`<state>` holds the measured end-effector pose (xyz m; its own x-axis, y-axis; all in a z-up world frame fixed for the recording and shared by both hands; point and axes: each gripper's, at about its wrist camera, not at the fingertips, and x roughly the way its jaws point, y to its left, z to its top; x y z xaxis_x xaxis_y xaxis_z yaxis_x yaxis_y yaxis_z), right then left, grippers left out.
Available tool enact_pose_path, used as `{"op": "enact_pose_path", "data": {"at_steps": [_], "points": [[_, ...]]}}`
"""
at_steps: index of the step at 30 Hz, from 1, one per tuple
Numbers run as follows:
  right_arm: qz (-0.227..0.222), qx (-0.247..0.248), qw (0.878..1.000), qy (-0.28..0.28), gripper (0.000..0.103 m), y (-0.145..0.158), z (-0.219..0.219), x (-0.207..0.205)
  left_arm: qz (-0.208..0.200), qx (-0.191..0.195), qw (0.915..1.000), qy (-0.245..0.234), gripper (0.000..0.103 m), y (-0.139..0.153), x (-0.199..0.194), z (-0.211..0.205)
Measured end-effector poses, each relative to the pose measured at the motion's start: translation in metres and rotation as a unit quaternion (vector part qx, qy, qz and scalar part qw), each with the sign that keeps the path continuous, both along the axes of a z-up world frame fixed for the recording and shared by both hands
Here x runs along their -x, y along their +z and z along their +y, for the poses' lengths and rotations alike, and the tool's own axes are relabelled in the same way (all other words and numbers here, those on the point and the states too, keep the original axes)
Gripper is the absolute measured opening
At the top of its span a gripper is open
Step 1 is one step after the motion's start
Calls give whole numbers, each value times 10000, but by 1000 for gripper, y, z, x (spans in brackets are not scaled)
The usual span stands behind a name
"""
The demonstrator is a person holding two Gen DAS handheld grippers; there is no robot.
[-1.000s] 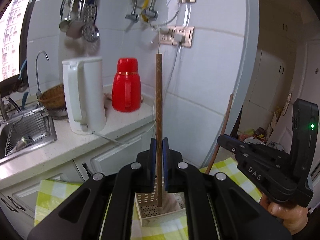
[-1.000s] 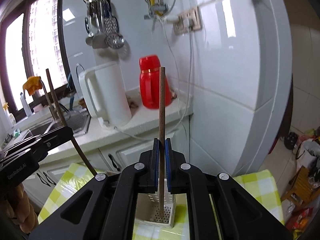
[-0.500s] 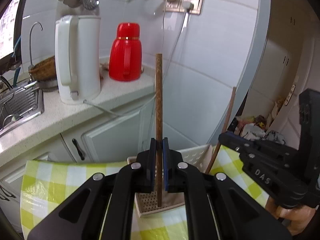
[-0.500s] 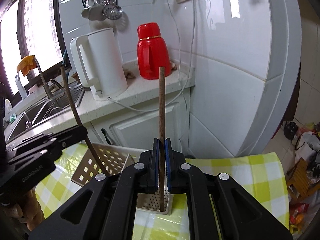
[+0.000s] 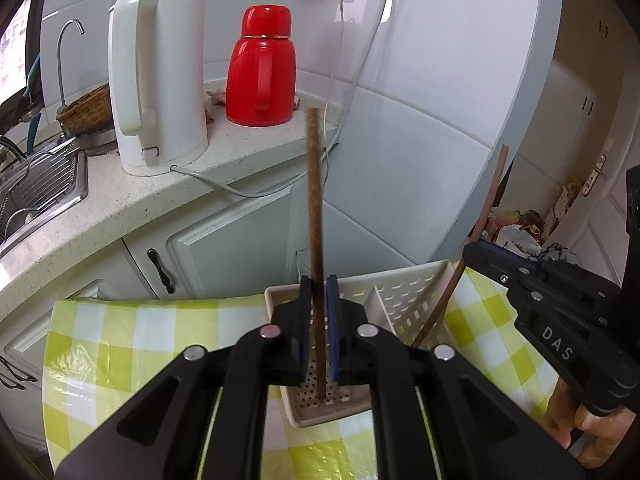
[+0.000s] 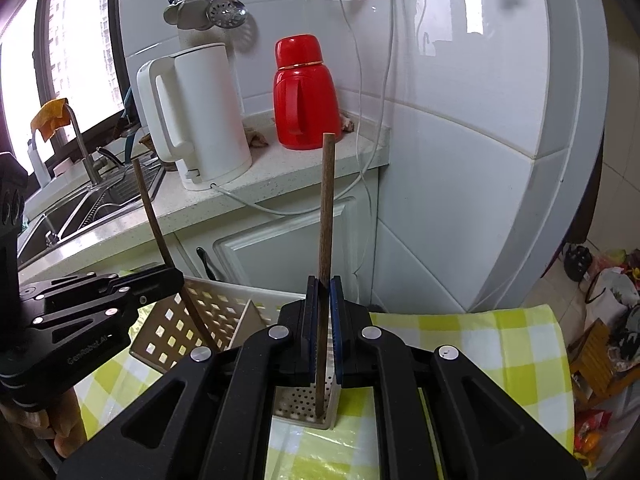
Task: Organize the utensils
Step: 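Open both tools to release the chopsticks and pull back from the basket, then close the left tool on a chopstick while the right tool grasps another chopstick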
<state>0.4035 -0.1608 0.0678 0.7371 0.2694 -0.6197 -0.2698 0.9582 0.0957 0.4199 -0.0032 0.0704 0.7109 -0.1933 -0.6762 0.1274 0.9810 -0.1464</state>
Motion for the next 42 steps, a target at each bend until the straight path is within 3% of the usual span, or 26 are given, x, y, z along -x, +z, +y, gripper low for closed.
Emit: {"op": "enact_pose_path", "data": {"at_steps": [3,8,9,12,14,17,24,31,36,42], "points": [[-44,-5,10000,-11,9,1,-1,0,-91,-50,9999,2,35,4,1,0],[-123,-25,9999,-119,11,7,-10,5,-214,-43,9997,56,36,12,9,6],[-160,-22,9997,-155,14,9,-13,8,-272,-35,9996,64,36,14,14,9],[-271,-20,9991,-317,38,10,-26,23,-395,-52,9991,128,37,18,31,17],[-292,-43,9988,-396,38,6,-35,36,-434,-16,9989,180,38,17,49,24],[-185,-103,9984,-522,39,-7,-50,59,-456,22,9986,283,40,10,78,35],[84,-3,9966,-817,60,-60,-76,140,-410,-96,9973,608,56,-31,160,54],[623,-81,9947,-811,67,-110,-81,210,-79,-34,9963,854,56,-85,236,65],[660,0,9954,-698,67,-117,-73,234,86,22,9970,768,55,-104,264,62],[660,-17,9965,-510,67,-115,-58,244,189,59,9991,365,31,-110,265,42]]}}
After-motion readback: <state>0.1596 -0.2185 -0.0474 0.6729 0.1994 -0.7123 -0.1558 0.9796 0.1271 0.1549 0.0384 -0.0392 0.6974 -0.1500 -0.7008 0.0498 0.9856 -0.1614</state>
